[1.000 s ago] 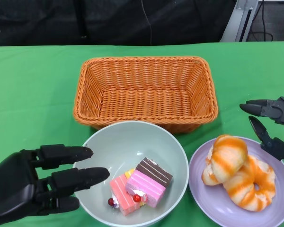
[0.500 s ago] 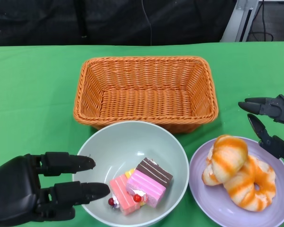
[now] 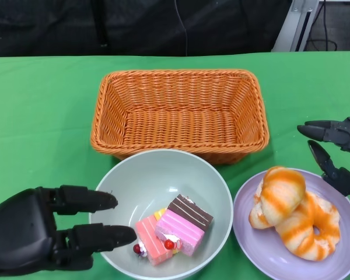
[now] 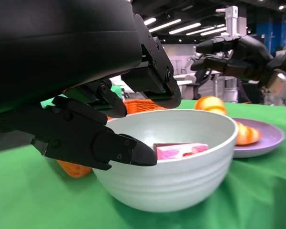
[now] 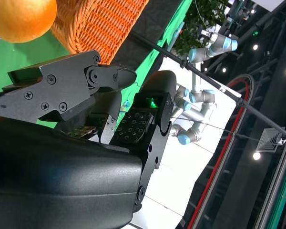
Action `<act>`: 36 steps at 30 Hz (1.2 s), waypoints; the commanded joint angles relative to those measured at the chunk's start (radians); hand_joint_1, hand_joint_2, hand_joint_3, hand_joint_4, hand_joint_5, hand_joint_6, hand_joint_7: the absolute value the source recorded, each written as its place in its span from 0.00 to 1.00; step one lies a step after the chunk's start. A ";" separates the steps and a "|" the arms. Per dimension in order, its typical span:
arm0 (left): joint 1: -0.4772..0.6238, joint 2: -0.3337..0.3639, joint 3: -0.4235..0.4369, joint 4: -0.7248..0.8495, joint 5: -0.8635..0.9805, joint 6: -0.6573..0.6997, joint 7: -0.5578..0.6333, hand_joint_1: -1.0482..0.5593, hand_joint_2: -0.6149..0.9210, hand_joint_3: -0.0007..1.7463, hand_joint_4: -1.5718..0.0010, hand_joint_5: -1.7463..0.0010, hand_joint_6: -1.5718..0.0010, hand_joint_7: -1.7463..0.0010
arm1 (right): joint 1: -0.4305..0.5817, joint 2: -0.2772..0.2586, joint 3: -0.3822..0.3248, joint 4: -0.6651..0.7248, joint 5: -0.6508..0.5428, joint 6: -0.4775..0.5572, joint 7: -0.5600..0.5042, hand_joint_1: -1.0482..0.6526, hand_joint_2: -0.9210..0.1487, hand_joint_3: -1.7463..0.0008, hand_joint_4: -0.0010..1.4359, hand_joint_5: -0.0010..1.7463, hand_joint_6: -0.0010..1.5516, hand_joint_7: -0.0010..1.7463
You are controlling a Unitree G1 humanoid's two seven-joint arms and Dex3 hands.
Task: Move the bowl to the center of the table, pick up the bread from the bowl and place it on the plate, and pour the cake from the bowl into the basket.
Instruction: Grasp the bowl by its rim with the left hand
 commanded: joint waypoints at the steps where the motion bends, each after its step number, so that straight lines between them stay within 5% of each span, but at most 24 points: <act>1: 0.017 0.007 -0.018 -0.038 0.002 0.026 -0.003 0.43 1.00 0.10 0.51 0.99 0.56 0.99 | 0.010 -0.007 -0.014 -0.015 0.016 -0.003 -0.001 0.55 0.09 0.75 0.53 0.46 0.65 0.12; 16: -0.011 0.008 -0.072 -0.079 -0.102 0.006 -0.203 0.37 1.00 0.12 0.49 0.99 0.54 0.99 | 0.031 0.002 -0.016 -0.072 0.035 0.027 0.017 0.55 0.06 0.77 0.53 0.47 0.64 0.13; 22: -0.023 -0.007 -0.075 -0.073 -0.125 0.022 -0.281 0.37 0.98 0.03 0.50 0.99 0.54 1.00 | 0.028 0.003 -0.017 -0.066 0.054 0.012 0.032 0.55 0.07 0.77 0.53 0.47 0.64 0.14; 36: 0.008 -0.027 -0.084 -0.131 -0.075 0.159 -0.322 0.36 1.00 0.02 0.47 0.99 0.55 1.00 | 0.031 -0.002 -0.024 -0.060 0.042 0.002 0.031 0.55 0.03 0.80 0.52 0.49 0.64 0.14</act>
